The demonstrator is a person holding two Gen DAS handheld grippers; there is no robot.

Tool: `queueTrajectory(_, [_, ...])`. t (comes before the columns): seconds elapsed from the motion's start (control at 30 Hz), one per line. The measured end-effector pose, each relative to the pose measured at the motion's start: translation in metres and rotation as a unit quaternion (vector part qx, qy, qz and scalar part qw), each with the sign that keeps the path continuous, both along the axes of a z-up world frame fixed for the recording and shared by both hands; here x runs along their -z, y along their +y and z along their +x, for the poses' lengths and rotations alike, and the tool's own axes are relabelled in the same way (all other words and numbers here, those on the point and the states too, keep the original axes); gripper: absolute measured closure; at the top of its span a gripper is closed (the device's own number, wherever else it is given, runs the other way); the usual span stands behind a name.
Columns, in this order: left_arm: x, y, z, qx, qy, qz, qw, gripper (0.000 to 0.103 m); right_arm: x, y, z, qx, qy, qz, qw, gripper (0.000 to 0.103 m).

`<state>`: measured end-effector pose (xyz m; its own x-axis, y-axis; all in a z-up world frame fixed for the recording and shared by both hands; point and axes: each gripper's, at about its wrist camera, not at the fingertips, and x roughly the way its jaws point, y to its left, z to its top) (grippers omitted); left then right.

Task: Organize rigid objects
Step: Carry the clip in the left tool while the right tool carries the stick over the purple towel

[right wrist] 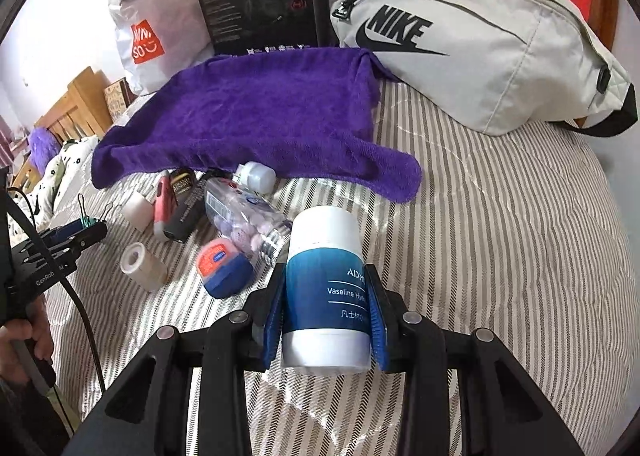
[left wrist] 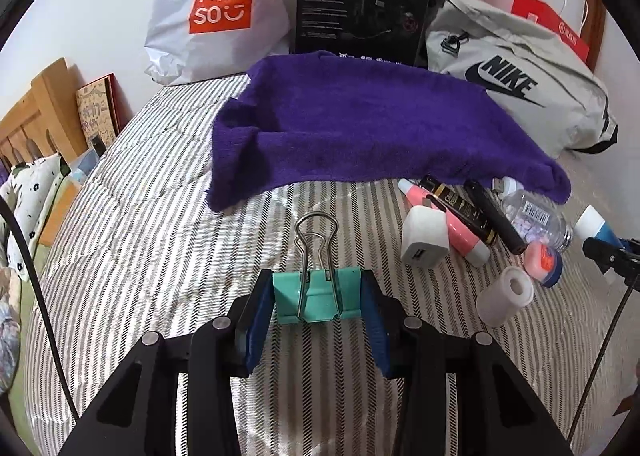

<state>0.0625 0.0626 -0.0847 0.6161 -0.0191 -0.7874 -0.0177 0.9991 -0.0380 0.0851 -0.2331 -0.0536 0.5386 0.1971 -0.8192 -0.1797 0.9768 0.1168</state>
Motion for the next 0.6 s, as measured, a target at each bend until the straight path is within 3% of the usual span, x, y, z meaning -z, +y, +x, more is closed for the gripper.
queueTrajectory(0.6, [-0.034, -0.003, 0.014, 0.005, -0.021, 0.004, 0.9998, 0.063, -0.013, 0.010, 0.021, -0.005, -0.013, 0.032, 0.999, 0.067])
